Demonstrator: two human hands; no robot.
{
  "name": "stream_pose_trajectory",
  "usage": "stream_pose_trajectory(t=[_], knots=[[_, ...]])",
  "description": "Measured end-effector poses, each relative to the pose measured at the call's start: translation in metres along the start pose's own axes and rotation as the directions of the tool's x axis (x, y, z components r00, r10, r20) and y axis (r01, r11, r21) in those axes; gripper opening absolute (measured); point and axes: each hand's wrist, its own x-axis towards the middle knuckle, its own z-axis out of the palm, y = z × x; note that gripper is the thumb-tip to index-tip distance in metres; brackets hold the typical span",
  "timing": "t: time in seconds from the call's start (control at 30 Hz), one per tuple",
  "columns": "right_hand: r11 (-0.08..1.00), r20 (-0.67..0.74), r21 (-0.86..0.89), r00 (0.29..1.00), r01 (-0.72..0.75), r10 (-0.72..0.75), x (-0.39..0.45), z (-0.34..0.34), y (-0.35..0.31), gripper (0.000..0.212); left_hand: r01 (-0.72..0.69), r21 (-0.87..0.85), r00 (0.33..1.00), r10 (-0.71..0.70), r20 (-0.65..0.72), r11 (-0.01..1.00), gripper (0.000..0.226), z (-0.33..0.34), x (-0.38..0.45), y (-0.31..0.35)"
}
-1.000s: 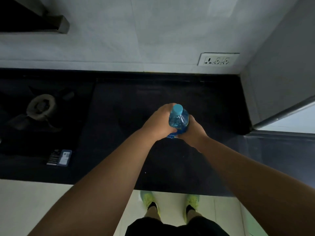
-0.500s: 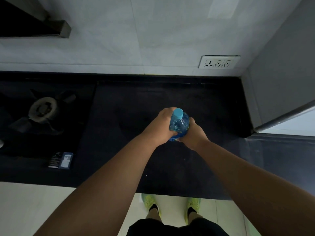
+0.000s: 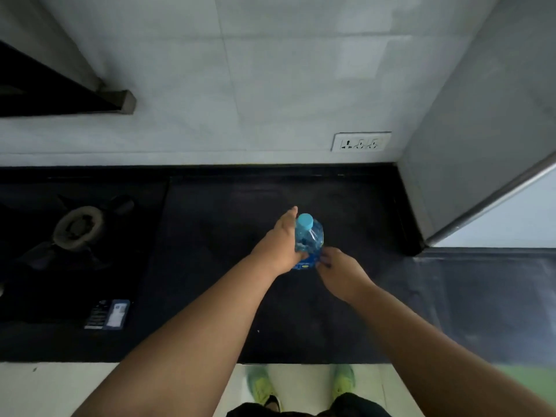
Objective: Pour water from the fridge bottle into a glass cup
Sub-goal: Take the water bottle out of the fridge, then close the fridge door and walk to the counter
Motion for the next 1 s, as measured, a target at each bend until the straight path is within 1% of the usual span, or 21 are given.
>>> stream_pose_trajectory(t=[0.07,0.13,0.2,0.23,0.3,0.33,0.4,0.47,0.5,0.57,0.67,0.77,0.83,0.93,1.0], knots=[[1.000,-0.023,0.006,1.000,0.014,-0.014,-0.012,-0.007,-0.003,0.024,0.036,0.066,0.999,-0.037,0.022,0.997,0.116,-0.007,-0.005,0.004],[0.999,-0.097,0.033,0.995,0.038,-0.035,-0.022,-0.021,-0.014,0.018,0.050,0.123,0.999,-0.052,0.014,0.991,0.107,-0.018,-0.016,0.010],[0.994,-0.165,0.047,0.982,0.097,-0.088,-0.031,-0.038,-0.030,0.018,0.055,0.147,0.998,-0.048,-0.047,0.988,0.089,-0.035,-0.034,0.017],[0.990,-0.168,0.035,0.977,0.140,-0.132,-0.034,-0.047,-0.040,0.019,0.057,0.149,0.994,-0.043,-0.098,0.987,0.079,-0.045,-0.045,0.021],[0.971,-0.128,-0.027,0.962,0.239,-0.241,-0.039,-0.058,-0.059,0.022,0.089,0.138,0.979,-0.061,-0.196,0.986,0.062,-0.066,-0.072,0.028],[0.954,-0.101,-0.067,0.949,0.292,-0.297,-0.042,-0.062,-0.068,0.024,0.110,0.107,0.971,-0.084,-0.225,0.988,0.054,-0.075,-0.087,0.031],[0.901,-0.047,-0.119,0.904,0.417,-0.425,-0.050,-0.067,-0.084,0.027,0.149,-0.036,0.960,-0.153,-0.236,0.988,0.048,-0.089,-0.122,0.034],[0.807,0.023,-0.196,0.825,0.558,-0.565,-0.057,-0.066,-0.097,0.031,0.224,-0.192,0.929,-0.269,-0.253,0.955,0.048,-0.094,-0.161,0.035],[0.747,0.060,-0.245,0.779,0.618,-0.625,-0.060,-0.063,-0.102,0.033,0.267,-0.234,0.896,-0.330,-0.296,0.935,0.048,-0.093,-0.180,0.032],[0.641,0.144,-0.310,0.701,0.703,-0.699,-0.067,-0.053,-0.113,0.036,0.355,-0.299,0.800,-0.453,-0.393,0.886,0.049,-0.084,-0.223,0.021],[0.535,0.276,-0.322,0.618,0.781,-0.736,-0.088,-0.021,-0.127,0.040,0.474,-0.398,0.619,-0.619,-0.483,0.785,0.047,-0.058,-0.296,0.002],[0.398,0.435,-0.314,0.503,0.862,-0.747,-0.125,0.021,-0.144,0.044,0.609,-0.402,0.470,-0.719,-0.511,0.684,0.046,-0.030,-0.379,-0.009],[0.265,0.530,-0.299,0.390,0.917,-0.753,-0.156,0.051,-0.160,0.046,0.638,-0.469,0.354,-0.773,-0.526,0.611,0.049,-0.015,-0.435,-0.014],[0.040,0.625,-0.270,0.207,0.962,-0.753,-0.209,0.099,-0.191,0.047,0.676,-0.553,0.139,-0.822,-0.553,0.487,0.051,0.008,-0.512,-0.030],[-0.086,0.673,-0.229,0.094,0.970,-0.734,-0.252,0.134,-0.211,0.047,0.731,-0.581,0.004,-0.854,-0.521,0.358,0.050,0.026,-0.558,-0.038]])
